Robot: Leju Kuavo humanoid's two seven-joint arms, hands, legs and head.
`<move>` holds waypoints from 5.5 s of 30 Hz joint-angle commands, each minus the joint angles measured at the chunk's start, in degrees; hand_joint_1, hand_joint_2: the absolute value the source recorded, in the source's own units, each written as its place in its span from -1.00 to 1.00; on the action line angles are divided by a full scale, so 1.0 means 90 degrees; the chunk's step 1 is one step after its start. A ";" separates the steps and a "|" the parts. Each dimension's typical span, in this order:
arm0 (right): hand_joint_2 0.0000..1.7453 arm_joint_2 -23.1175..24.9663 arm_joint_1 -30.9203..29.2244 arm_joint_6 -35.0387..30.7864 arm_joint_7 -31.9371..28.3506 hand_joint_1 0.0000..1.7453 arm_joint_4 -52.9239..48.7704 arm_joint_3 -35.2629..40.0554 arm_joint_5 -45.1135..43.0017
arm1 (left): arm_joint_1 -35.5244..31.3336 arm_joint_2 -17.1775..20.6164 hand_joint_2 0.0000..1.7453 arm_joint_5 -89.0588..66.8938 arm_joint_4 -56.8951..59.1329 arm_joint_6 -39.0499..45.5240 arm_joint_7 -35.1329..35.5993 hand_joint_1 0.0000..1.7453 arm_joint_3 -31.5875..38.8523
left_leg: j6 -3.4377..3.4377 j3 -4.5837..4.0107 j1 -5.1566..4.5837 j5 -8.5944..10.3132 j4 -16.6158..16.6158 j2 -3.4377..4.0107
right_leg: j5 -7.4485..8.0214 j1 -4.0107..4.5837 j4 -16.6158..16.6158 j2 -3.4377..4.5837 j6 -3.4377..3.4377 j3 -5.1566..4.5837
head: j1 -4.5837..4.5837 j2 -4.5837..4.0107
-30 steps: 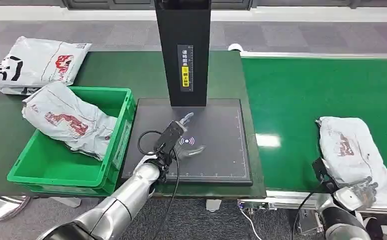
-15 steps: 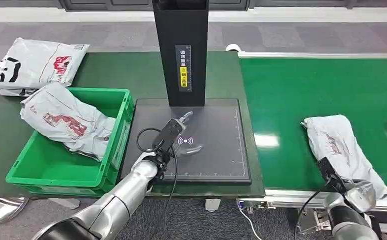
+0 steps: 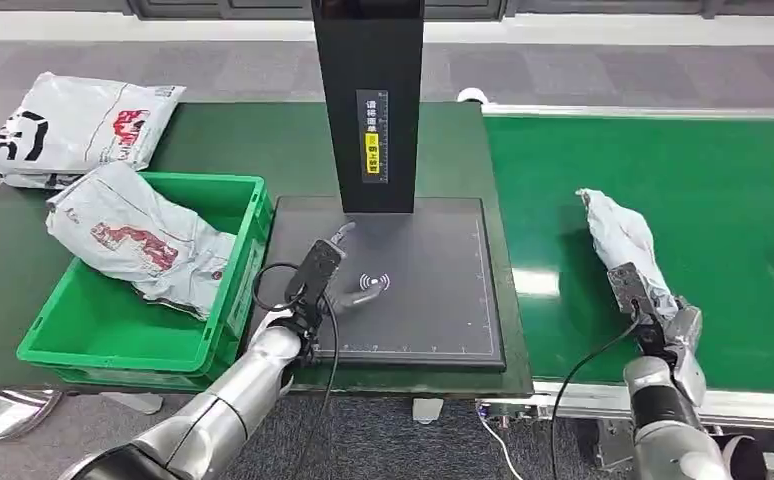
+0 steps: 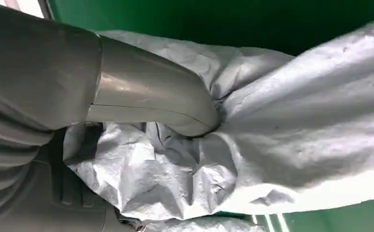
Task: Moved the parcel from conveyor to table for the left to box.
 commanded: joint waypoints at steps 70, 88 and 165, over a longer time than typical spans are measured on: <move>1.00 0.1049 0.2196 -0.0029 -0.2696 -1.00 -0.4566 0.4302 -0.4479 | 0.0241 0.0137 1.00 -0.0653 -0.1005 0.1680 -0.0404 -1.00 0.0019 | -0.0032 0.0013 0.0015 0.0002 -0.0017 0.0000 | -0.0015 0.0015 -0.0004 0.0004 -0.0027 -0.0004 | 0.0000 0.0000; 1.00 0.1015 0.2140 -0.0211 -0.2872 -1.00 -0.4613 0.4101 -0.4999 | 0.0120 0.0309 1.00 -0.2359 -0.0483 0.1491 0.0121 -1.00 -0.1224 | -0.0036 0.0024 0.0018 -0.0001 -0.0024 0.0004 | -0.0013 0.0020 -0.0012 0.0008 -0.0033 0.0003 | 0.0000 0.0000; 1.00 0.0977 0.2524 0.0431 -0.2629 -1.00 -0.5331 0.3429 -0.5205 | 0.0716 0.2539 1.00 -0.9989 -0.1602 0.2796 0.4306 1.00 0.2928 | -0.0058 0.0049 0.0018 0.0000 -0.0049 0.0036 | -0.0020 0.0037 -0.0013 0.0030 -0.0066 0.0009 | -0.0005 0.0000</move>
